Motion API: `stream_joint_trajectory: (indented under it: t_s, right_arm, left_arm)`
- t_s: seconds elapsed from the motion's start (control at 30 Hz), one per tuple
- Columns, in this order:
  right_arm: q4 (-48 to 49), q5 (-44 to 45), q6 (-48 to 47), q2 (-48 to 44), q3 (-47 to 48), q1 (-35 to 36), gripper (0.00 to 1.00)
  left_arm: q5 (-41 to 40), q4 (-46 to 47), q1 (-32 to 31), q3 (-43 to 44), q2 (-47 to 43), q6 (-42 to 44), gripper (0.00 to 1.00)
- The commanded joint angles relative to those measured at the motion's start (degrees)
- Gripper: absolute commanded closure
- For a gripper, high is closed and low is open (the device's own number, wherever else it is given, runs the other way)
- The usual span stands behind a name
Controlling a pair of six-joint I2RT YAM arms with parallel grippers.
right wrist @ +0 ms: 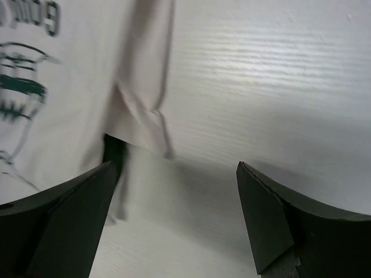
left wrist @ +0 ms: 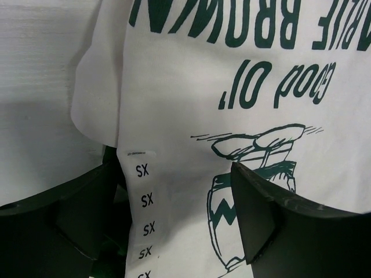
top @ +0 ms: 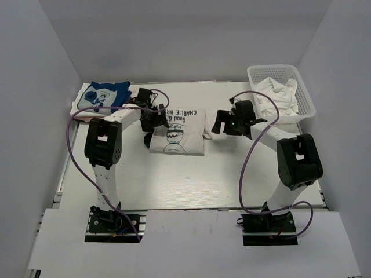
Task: Fold and stack the t-shirts
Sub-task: Smooth out wrinkles on the folded tshirt
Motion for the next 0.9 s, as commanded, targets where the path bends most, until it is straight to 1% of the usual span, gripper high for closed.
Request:
stream_joint_trajectory:
  t_s: [0.0,0.13,0.17,0.23,0.27,0.3,0.37,0.4,0.43,0.5,0.53,0.57,0.6,0.63,0.67,0.7,0.77,0.8,0.83,0.87]
  right_arm:
    - [-8.6,8.2,-7.4,0.7,2.9,0.0,0.12]
    - [-8.1,0.1,-8.1,5.4,5.9,0.7,0.28]
    - [-7.5,-1.3,-7.5,6.2,6.5,0.8,0.34]
    - [-8.2,-2.5,-6.9,9.1,9.3,1.4,0.38]
    - [-8.0,-3.3,-6.7,11.1,9.7,1.4,0.46]
    - [-7.3,-4.2,-6.2,12.0,10.3,1.5,0.50]
    - [-5.7,-7.7,-5.3,13.2,10.7,1.9,0.62]
    - [-5.1,-8.5,-4.9,13.3,10.6,1.8,0.64]
    - [-2.4,-11.7,-3.9,13.6,10.4,2.1,0.65]
    - [-1.4,-12.6,-2.6,13.6,9.6,2.2,0.65]
    - [2.2,-16.1,-1.9,13.7,9.4,2.0,0.65]
    - [2.9,-16.9,-1.6,14.1,9.2,1.9,0.68]
    - [3.4,-17.6,-0.5,14.5,9.1,2.0,0.70]
    - [5.0,-18.6,-0.2,15.0,9.0,2.1,0.71]
    - [5.1,-19.1,0.0,15.1,9.0,2.1,0.71]
    - [6.1,-19.7,0.9,15.2,8.7,2.1,0.70]
    - [6.9,-20.9,1.4,15.1,8.3,1.9,0.63]
    - [7.0,-20.7,1.3,15.2,8.2,2.0,0.60]
    - [6.8,-19.9,1.3,15.3,8.5,2.0,0.55]
    - [5.6,-19.0,1.1,15.8,8.6,2.0,0.52]
  left_arm:
    - [-1.8,-1.1,0.4,0.6,-3.7,2.3,0.12]
    - [-1.3,-1.8,0.4,2.3,-2.4,4.0,0.12]
    - [-1.3,-2.4,0.4,3.2,-1.6,4.0,0.12]
    - [-1.3,-3.6,0.4,5.3,-0.8,4.6,0.12]
    - [-3.5,-5.0,-0.3,7.1,-0.8,5.3,0.12]
    - [-5.0,-5.9,-0.3,8.1,-0.8,5.3,0.11]
    - [-6.5,-8.0,-1.6,11.5,-1.5,6.7,0.11]
    - [-5.8,-8.6,-1.6,12.1,-3.1,7.5,0.09]
    - [-5.8,-8.6,-3.2,12.6,-5.0,8.3,0.06]
    - [-4.6,-7.9,-3.8,12.6,-5.7,8.3,0.06]
    - [-3.6,-7.3,-5.2,12.6,-6.3,8.9,0.06]
    - [-0.4,-7.3,-5.9,12.6,-6.3,9.0,0.06]
    - [1.0,-6.7,-6.8,13.4,-6.3,9.9,0.05]
    - [1.8,-6.7,-7.8,13.4,-5.7,9.9,0.05]
    - [1.8,-7.2,-10.1,15.8,-3.7,10.5,0.05]
    - [0.8,-9.4,-11.3,17.4,-2.1,11.3,0.05]
    - [-1.8,-12.8,-14.9,23.8,1.6,11.9,0.05]
    - [-2.7,-14.5,-15.8,26.2,5.6,11.9,0.05]
    - [-4.6,-17.2,-16.8,30.3,7.2,11.9,0.05]
    - [-5.6,-18.0,-17.5,32.0,8.5,11.9,0.05]
